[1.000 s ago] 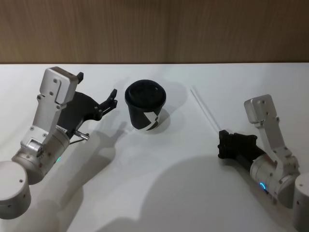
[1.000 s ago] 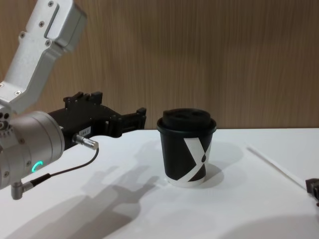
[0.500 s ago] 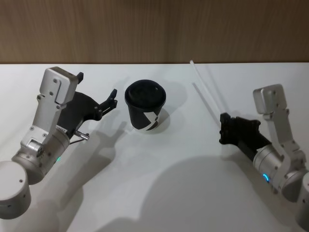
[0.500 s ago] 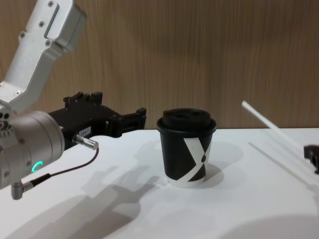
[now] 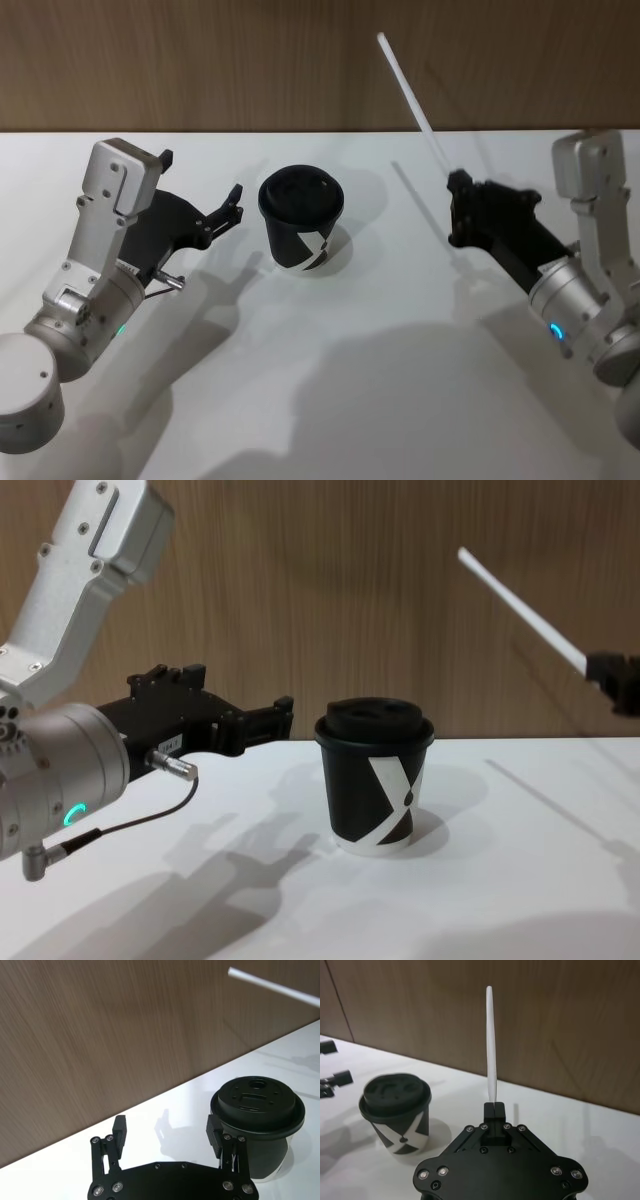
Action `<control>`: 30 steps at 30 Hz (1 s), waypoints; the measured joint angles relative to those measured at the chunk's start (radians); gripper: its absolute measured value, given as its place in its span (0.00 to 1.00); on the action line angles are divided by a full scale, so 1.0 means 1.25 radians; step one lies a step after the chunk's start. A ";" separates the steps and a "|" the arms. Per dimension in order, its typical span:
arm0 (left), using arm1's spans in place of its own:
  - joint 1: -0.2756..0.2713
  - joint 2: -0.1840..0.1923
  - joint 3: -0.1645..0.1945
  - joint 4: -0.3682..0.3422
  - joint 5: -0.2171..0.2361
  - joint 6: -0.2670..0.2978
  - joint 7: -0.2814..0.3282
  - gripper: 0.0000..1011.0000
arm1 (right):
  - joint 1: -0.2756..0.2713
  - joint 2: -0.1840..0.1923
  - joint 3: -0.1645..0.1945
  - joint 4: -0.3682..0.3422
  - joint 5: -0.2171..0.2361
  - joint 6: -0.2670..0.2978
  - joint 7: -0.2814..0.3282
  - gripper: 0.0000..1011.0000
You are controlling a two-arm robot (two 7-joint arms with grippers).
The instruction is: Pick up the straw with one hand, pass it to the other hand, and insert it into the cup.
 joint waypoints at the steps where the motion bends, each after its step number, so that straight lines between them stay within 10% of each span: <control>1: 0.000 0.000 0.000 0.000 0.000 0.000 0.000 0.99 | 0.002 0.000 0.000 -0.001 0.003 -0.009 0.006 0.00; 30: 0.000 0.000 0.000 0.000 0.000 0.000 0.000 0.99 | 0.167 0.010 -0.066 0.073 0.157 -0.178 0.271 0.00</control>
